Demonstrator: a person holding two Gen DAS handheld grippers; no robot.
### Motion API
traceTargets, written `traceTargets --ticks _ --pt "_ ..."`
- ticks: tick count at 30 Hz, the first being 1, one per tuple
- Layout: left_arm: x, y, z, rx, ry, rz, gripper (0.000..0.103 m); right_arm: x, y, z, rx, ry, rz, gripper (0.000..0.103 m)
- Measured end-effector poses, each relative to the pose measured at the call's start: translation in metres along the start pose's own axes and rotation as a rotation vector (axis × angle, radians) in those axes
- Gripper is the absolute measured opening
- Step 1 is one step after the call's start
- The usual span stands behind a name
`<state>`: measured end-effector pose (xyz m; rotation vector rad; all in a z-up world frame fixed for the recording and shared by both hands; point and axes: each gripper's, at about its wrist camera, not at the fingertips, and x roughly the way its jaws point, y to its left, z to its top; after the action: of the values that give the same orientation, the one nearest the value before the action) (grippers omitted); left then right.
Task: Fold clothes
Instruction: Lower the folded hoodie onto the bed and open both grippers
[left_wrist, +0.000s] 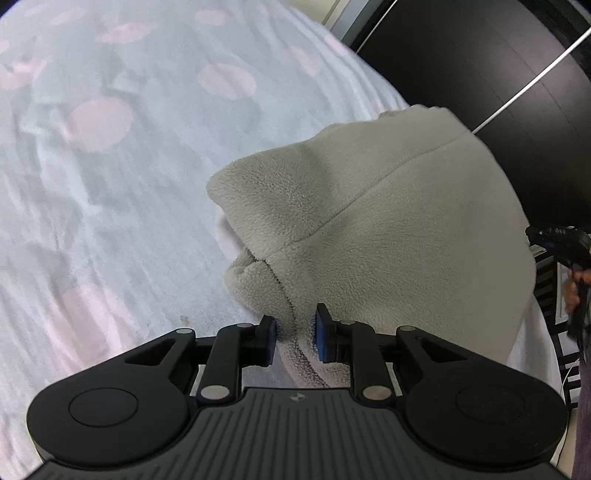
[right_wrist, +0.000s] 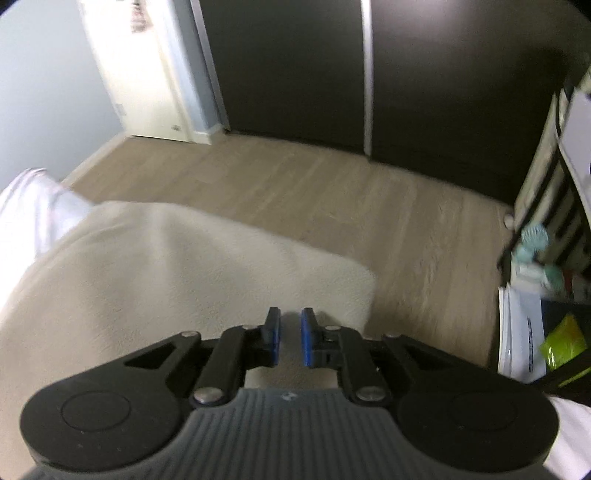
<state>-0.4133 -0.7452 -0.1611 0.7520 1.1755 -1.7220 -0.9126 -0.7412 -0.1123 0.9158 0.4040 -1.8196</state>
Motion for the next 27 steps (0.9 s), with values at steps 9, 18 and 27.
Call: traceTargets --ticks 9,18,27 --pt "-0.063 -0.011 -0.018 0.076 -0.105 0.043 0.023 -0.135 0.062 -0.107 -0.156 -0.009 0.337 0.015" --pt "-0.142 -0.022 -0.051 0.086 -0.225 -0.018 0.023 -0.183 0.122 -0.211 -0.242 0.121 0.571 0.015" --pt "-0.19 -0.039 -0.09 0.177 -0.296 0.041 0.027 -0.173 0.131 -0.255 -0.253 0.178 0.45 0.015"
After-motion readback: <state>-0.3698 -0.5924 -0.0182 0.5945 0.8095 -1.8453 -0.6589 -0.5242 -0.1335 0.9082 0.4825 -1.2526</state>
